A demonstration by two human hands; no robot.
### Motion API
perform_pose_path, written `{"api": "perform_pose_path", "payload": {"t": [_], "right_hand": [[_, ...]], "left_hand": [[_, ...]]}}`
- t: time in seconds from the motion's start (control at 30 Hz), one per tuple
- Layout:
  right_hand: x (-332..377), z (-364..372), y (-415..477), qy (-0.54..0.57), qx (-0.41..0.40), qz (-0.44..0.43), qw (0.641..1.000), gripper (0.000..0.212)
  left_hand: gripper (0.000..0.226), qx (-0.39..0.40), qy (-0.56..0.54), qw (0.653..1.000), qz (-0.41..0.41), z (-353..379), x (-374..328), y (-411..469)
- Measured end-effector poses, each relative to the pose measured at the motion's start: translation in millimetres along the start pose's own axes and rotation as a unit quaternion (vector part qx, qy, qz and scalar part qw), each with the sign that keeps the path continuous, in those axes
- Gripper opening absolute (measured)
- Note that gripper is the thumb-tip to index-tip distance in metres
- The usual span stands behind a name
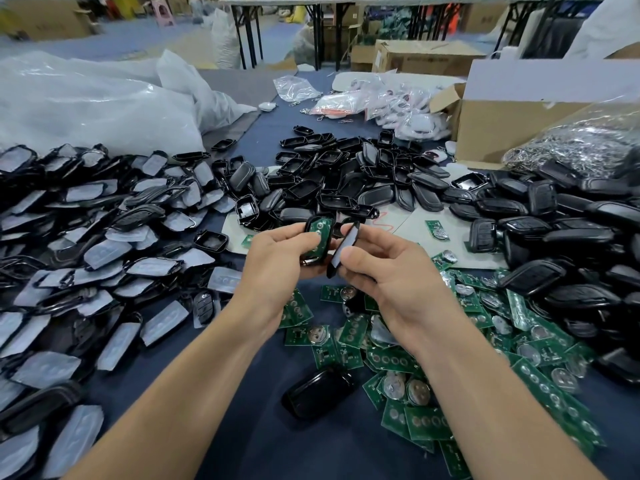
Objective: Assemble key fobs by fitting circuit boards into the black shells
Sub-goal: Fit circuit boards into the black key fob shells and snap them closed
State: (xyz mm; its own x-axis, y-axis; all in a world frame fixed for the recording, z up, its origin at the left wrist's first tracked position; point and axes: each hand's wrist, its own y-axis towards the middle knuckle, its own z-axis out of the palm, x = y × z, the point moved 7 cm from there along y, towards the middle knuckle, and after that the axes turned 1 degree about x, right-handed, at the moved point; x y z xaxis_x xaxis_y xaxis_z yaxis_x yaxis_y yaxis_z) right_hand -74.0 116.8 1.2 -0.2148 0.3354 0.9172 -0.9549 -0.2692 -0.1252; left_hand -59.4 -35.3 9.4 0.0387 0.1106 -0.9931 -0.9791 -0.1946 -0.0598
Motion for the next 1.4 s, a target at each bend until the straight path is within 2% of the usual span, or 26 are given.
{"api": "perform_pose_path", "payload": {"t": [0.2, 0.33, 0.43, 0.6, 0.77, 1.03, 1.13, 1.27, 1.4], "right_hand": [[4.6, -5.5, -0.3, -0.093, -0.037, -0.072, 0.992, 0.029], [10.2, -11.2, -0.7, -0.100, -0.059, -0.097, 0.988, 0.028], [12.7, -15.0, -0.5, -0.120, -0.067, -0.106, 0.985, 0.030], [16.8, -12.9, -2.1, -0.174, -0.070, -0.138, 0.973, 0.029], [19.3, -13.5, -1.1, -0.190, -0.066, -0.151, 0.968, 0.030], [14.0, -16.2, 2.4, -0.185, -0.063, -0.112, 0.974, 0.029], [14.9, -18.4, 1.6, -0.188, -0.074, -0.107, 0.974, 0.032], [23.0, -16.9, -4.0, -0.254, -0.095, -0.148, 0.951, 0.026], [29.9, -12.0, -8.5, -0.337, -0.136, -0.187, 0.913, 0.035]], "left_hand": [[0.030, 0.032, 0.135, 0.988, 0.066, 9.0, -2.1, -3.8], [0.035, 0.097, 0.084, 0.991, 0.032, 16.9, 0.1, -6.0], [0.040, 0.127, 0.090, 0.987, 0.027, 20.0, -0.8, -7.3], [0.040, 0.119, 0.080, 0.989, 0.025, 20.3, 1.5, -6.6], [0.041, 0.148, 0.060, 0.987, 0.021, 15.7, 5.5, -2.8], [0.038, 0.145, 0.059, 0.987, 0.036, 20.5, 6.0, -6.2], [0.042, 0.133, 0.106, 0.984, 0.055, 20.5, 5.3, -6.4], [0.049, 0.144, 0.179, 0.970, 0.079, 22.5, 3.5, -8.2], [0.075, 0.162, 0.227, 0.956, 0.087, 28.9, -1.1, -14.9]]}}
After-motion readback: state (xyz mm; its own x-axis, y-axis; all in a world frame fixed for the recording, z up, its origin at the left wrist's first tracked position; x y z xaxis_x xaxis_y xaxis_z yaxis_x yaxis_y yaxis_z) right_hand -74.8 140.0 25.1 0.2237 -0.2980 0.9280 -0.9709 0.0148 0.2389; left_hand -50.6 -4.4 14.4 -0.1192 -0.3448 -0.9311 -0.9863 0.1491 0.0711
